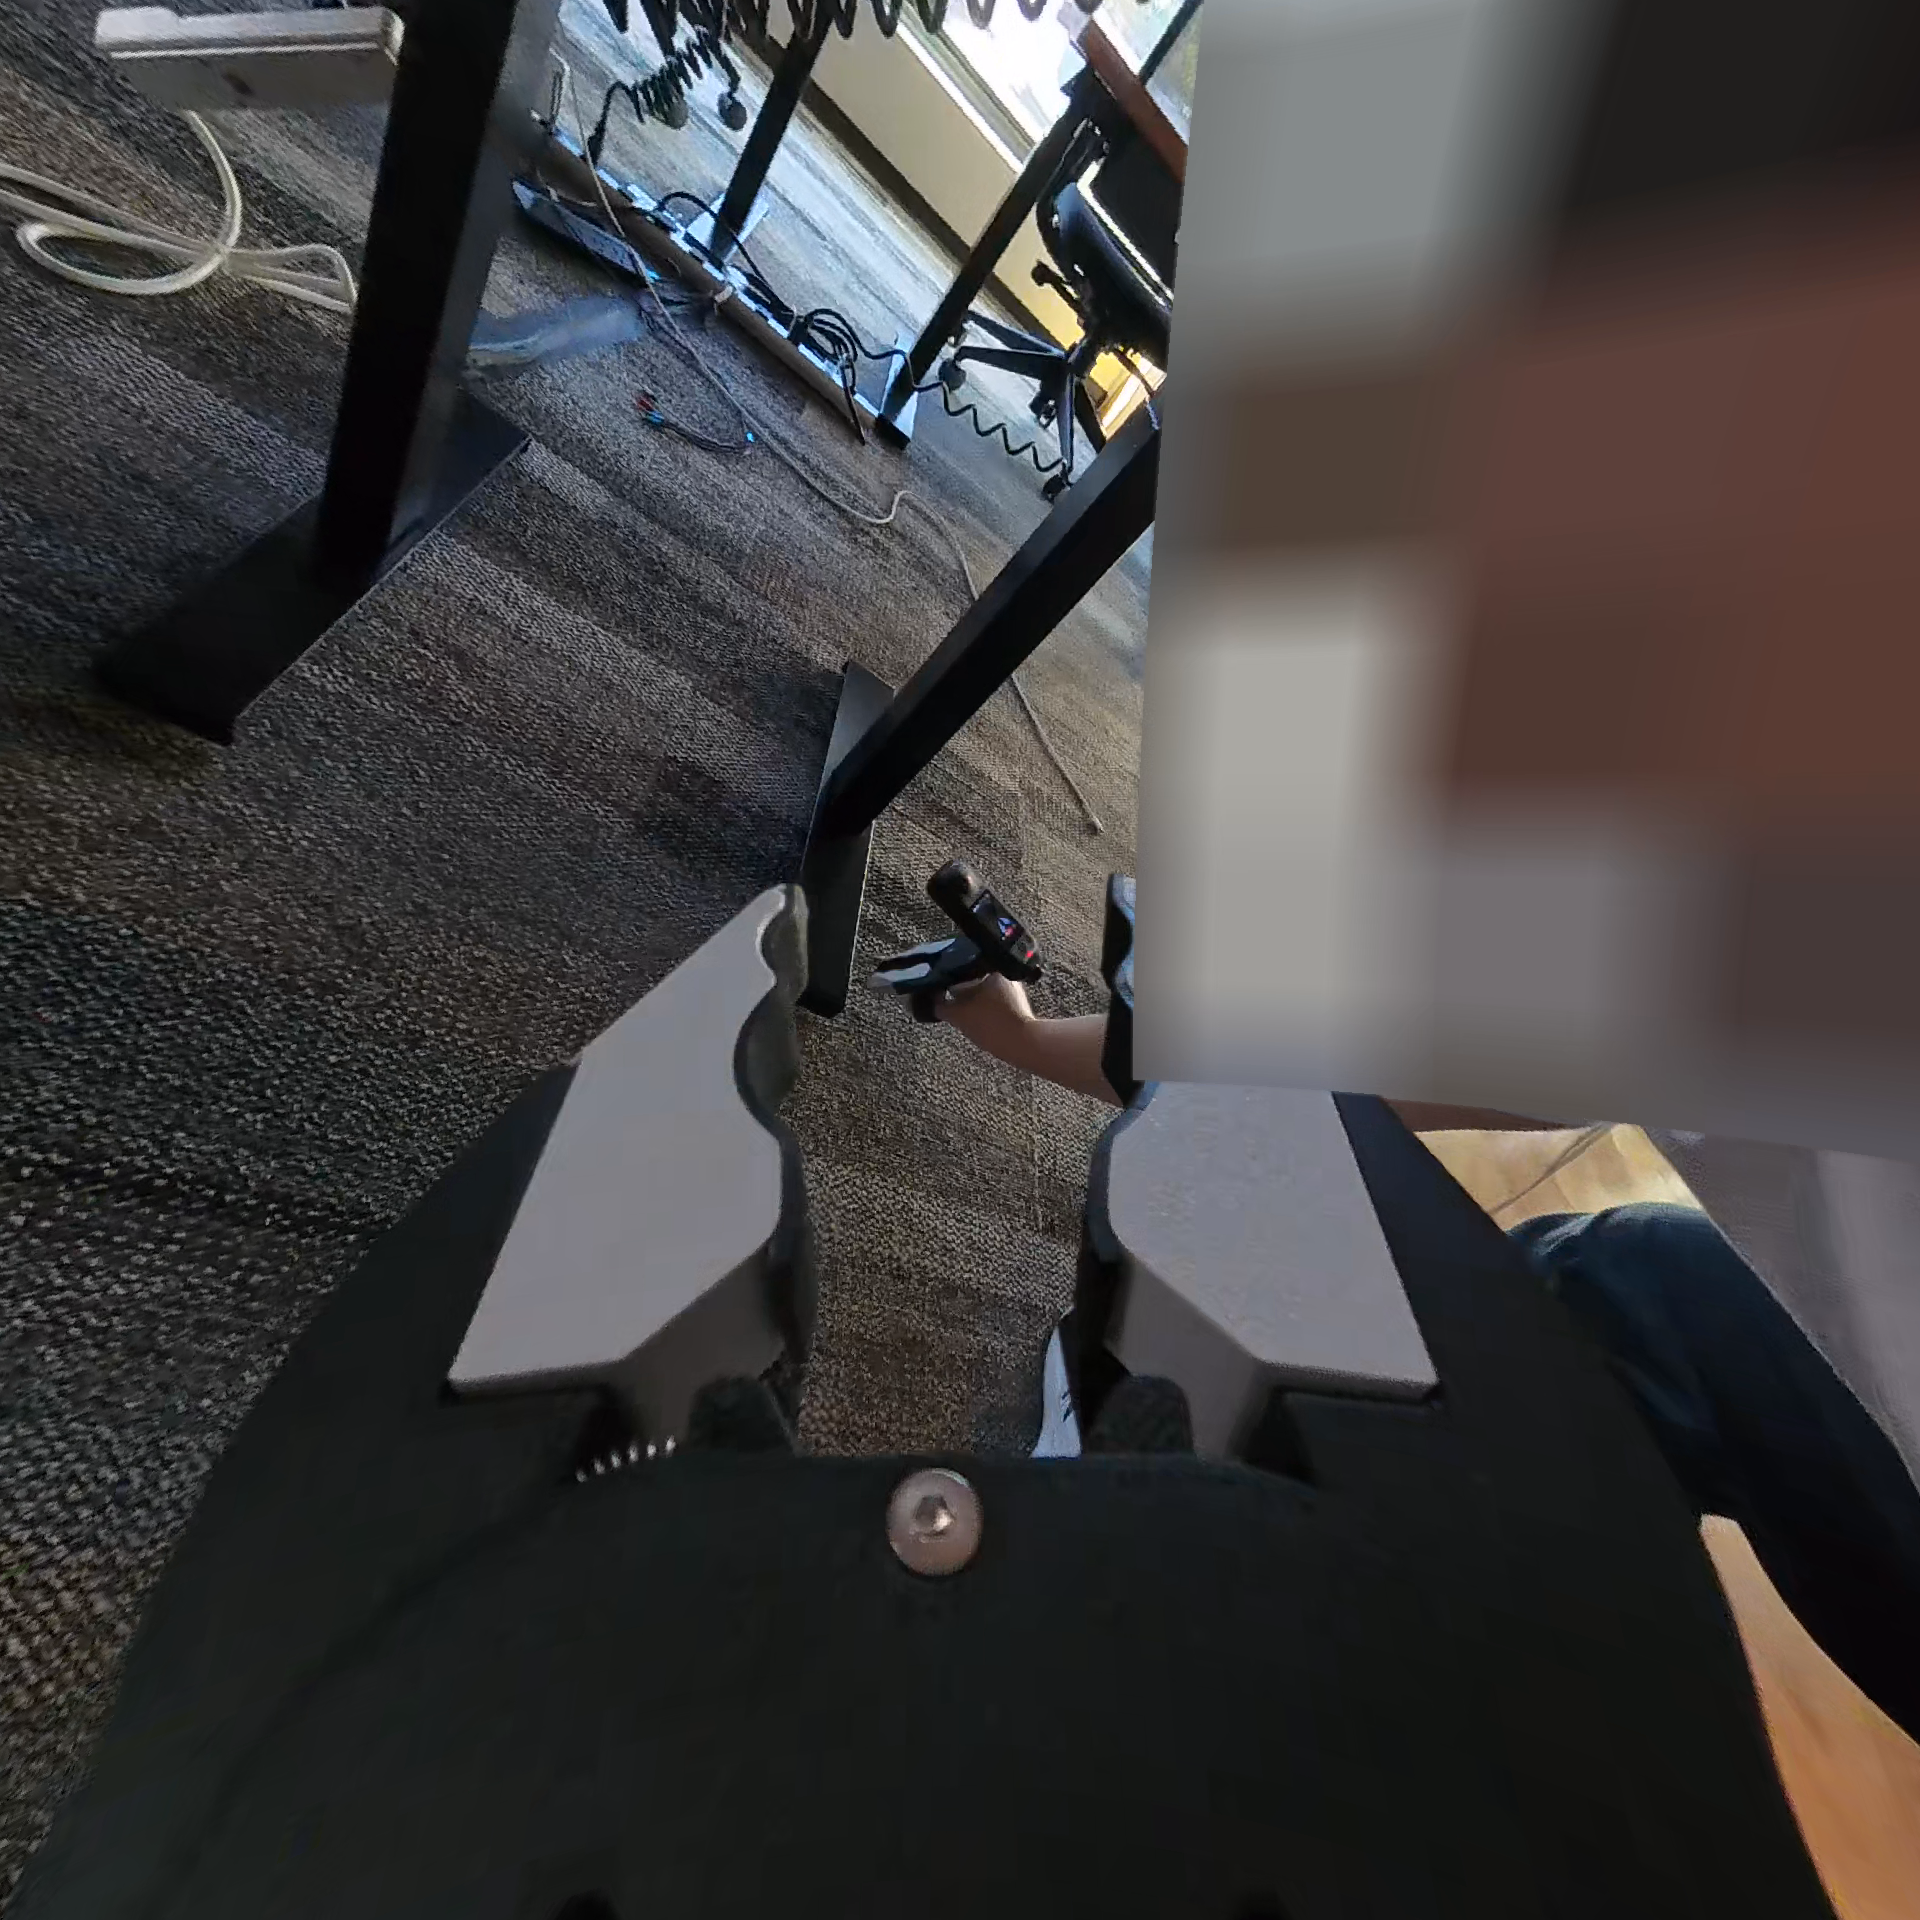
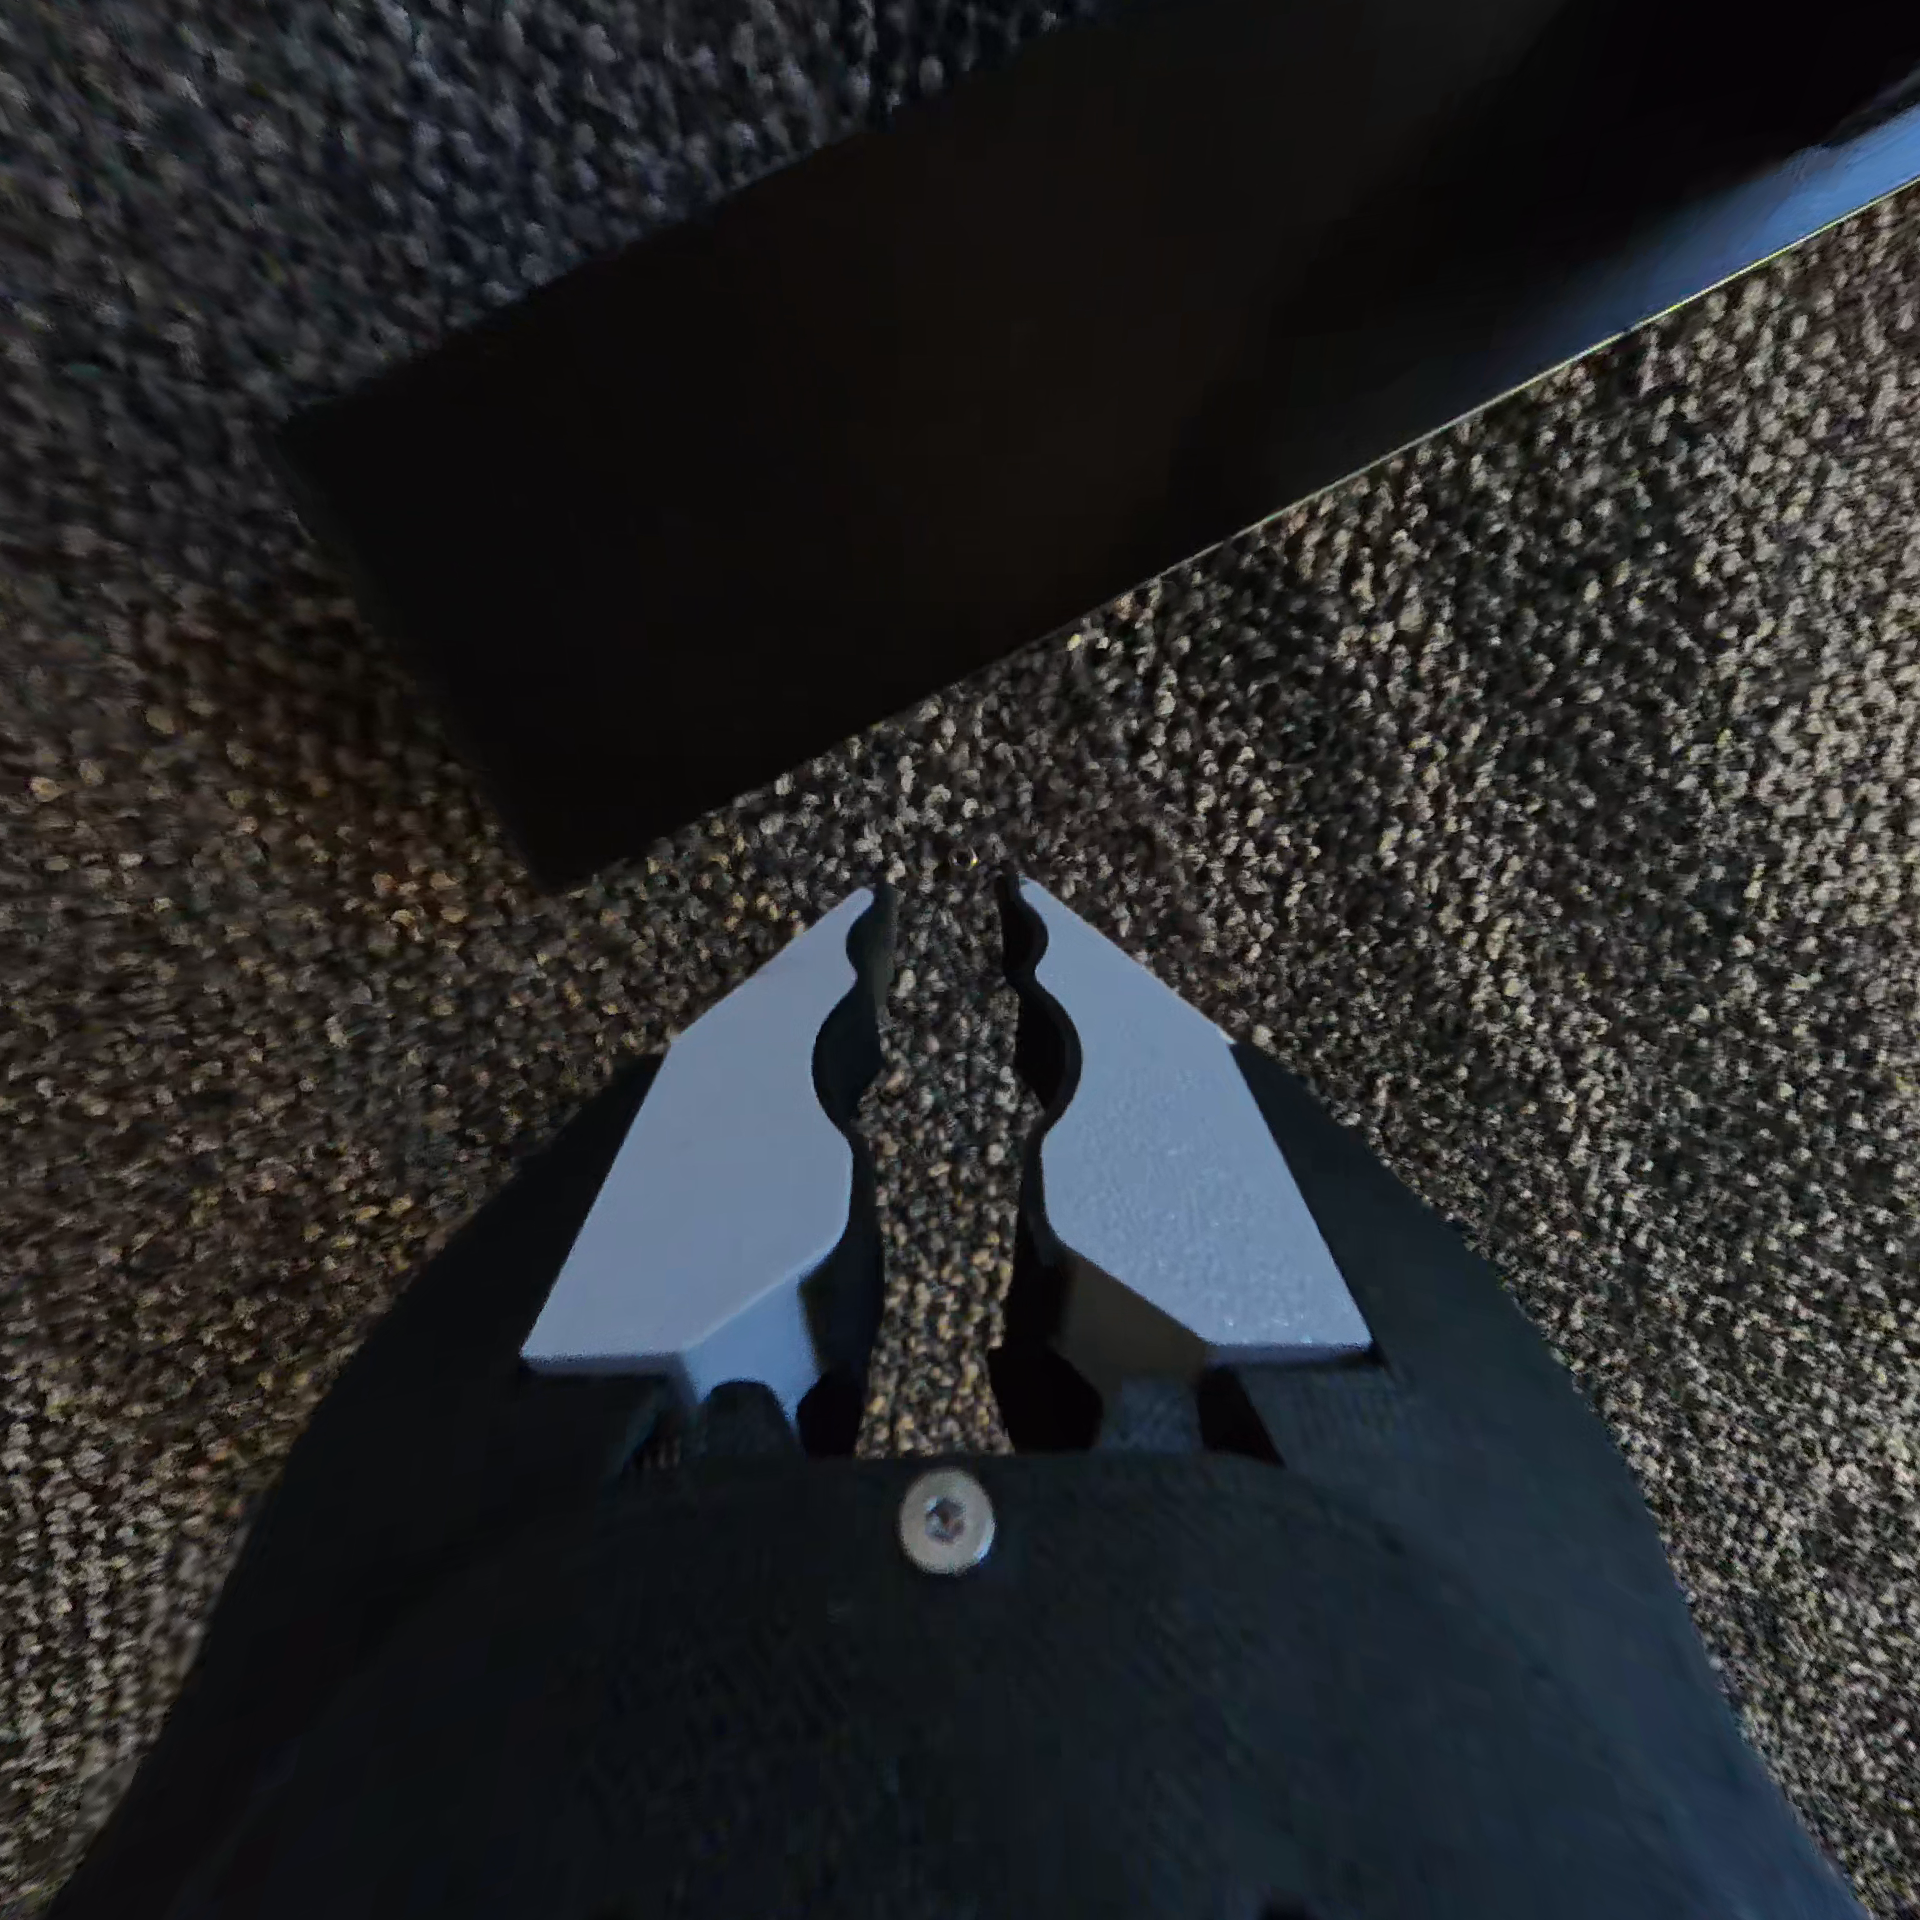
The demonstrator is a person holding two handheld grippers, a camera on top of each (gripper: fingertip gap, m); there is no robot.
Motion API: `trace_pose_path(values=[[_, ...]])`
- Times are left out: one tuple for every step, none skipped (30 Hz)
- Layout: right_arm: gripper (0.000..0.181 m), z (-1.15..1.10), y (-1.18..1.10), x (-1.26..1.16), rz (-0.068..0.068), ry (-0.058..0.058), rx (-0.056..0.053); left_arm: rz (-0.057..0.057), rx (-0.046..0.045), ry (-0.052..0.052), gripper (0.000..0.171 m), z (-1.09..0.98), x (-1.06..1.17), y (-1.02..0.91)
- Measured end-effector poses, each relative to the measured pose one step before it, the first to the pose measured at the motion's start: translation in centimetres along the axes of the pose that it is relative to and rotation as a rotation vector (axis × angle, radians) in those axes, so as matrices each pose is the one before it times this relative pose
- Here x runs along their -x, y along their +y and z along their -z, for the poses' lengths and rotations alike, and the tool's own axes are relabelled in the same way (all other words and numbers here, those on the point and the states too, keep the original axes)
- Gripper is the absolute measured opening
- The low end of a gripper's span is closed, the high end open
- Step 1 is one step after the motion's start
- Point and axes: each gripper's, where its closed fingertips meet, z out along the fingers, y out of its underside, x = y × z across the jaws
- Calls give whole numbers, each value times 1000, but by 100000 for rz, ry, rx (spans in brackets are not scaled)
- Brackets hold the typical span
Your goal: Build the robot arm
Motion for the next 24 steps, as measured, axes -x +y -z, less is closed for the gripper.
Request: trace_pose_path(values=[[19,-154,37,-208,106,584,-235,-673,507,-334,56,-210,25,166],[18,-132,-86,-24,-664,-778,-761,-376,729,-330,56,-123,67,207],[18,-132,-58,41,-543,-1057,-444,94,523,-273,56,-48,82,149],[18,-102,-52,-134,46,199,-361,315,-189,-318,56,27,87,16],[17,-126,18,-124,-238,118,60,386,-702,-60,56,81,36,-56],[17,-164,67,178,-1044,-1622,315,342,-591,151,56,98,-1,-43],[16,-151,24,234,-499,-1491,112,-27,-294,-4,56,101,4,0],[15,-125,-10,-92,1166,1109,-165,-483,-127,-210,55,112,26,42],[14,-191,101,-62,1306,824,302,-720,69,-254,55,109,14,91],[13,-183,59,178,432,-892,192,-803,390,-306,55,81,22,135],[12,-53,-278,-27,563,174,-1586,-876,672,-434,55,89,62,183],[12,-74,-19,-61,688,118,41,-844,650,-375,55,89,62,171],[12,-41,-60,-8,-226,-511,-646,-623,410,-240,55,90,52,138],[9,-24,27,181,-1103,-1949,-442,-344,200,-192,55,83,39,128],[7,-10,61,86,-1842,-1580,-243,-143,149,-85,55,80,21,113],[7,22,50,1,-2796,-1046,-41,-13,224,12,55,62,-4,130],[6,33,32,8,-3163,-511,-131,62,285,156,55,41,-43,152],[6,13,5,10,-2242,21,-189,35,325,195,55,5,-69,147],[6,8,-9,11,-916,334,92,5,352,204,55,-21,-77,121],[5,12,2,50,-113,451,260,108,262,400,54,-55,-122,79],[5,79,69,145,77,-35,644,240,34,663,54,-68,-186,-4],[5,216,146,247,338,-514,1025,160,-176,833,54,-75,-235,-98],[5,500,7,244,1209,223,-476,-71,-216,896,54,-66,-274,-155],[5,781,-193,214,2080,1060,-2028,-199,-137,1013,54,-56,-317,-179]])
